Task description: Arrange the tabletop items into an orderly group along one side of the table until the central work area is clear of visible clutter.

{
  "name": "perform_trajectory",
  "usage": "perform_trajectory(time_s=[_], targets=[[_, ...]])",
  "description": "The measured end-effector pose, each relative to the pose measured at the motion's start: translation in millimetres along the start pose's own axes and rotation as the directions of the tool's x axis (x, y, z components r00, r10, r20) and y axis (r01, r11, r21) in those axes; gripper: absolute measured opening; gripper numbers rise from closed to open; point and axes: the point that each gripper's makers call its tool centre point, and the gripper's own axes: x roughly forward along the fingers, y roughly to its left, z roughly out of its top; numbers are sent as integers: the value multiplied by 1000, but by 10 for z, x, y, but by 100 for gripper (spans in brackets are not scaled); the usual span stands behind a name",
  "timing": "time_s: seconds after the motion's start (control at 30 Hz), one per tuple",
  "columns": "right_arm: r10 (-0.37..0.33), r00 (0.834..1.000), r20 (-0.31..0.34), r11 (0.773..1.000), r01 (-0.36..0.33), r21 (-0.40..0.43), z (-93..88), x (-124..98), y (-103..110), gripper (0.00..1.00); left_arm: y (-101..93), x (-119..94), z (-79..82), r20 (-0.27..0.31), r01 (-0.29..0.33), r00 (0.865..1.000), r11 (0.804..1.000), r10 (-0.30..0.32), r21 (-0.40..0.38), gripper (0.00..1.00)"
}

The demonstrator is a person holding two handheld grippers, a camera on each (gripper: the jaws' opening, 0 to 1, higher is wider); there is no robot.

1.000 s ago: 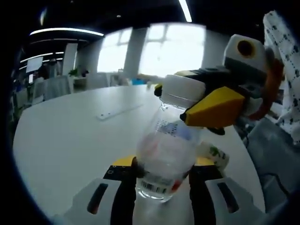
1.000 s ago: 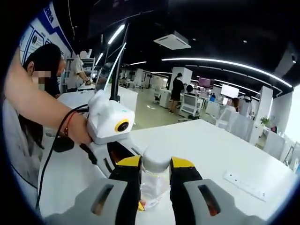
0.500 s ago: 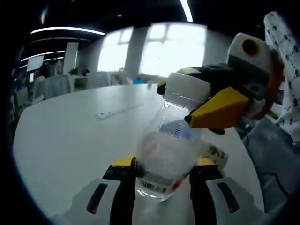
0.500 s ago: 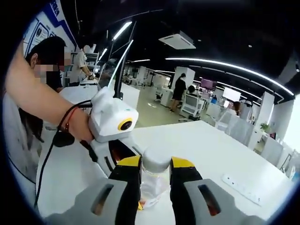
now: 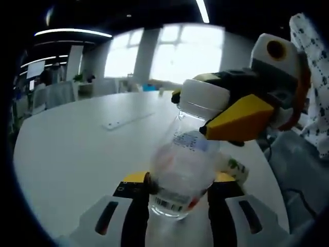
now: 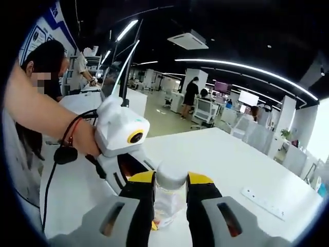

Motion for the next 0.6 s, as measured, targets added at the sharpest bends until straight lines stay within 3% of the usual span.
perform_trajectory(time_s=[0.2, 0.6], targets=[[5, 1000, 0, 1000, -5, -1, 7, 4, 1, 20, 17, -6, -15, -9, -9, 1000, 1000, 9, -21, 44], [11, 1000, -2, 1000, -11, -3, 13, 13, -1, 20, -16, -19, 4, -8, -23, 1000, 999, 23, -43, 60]])
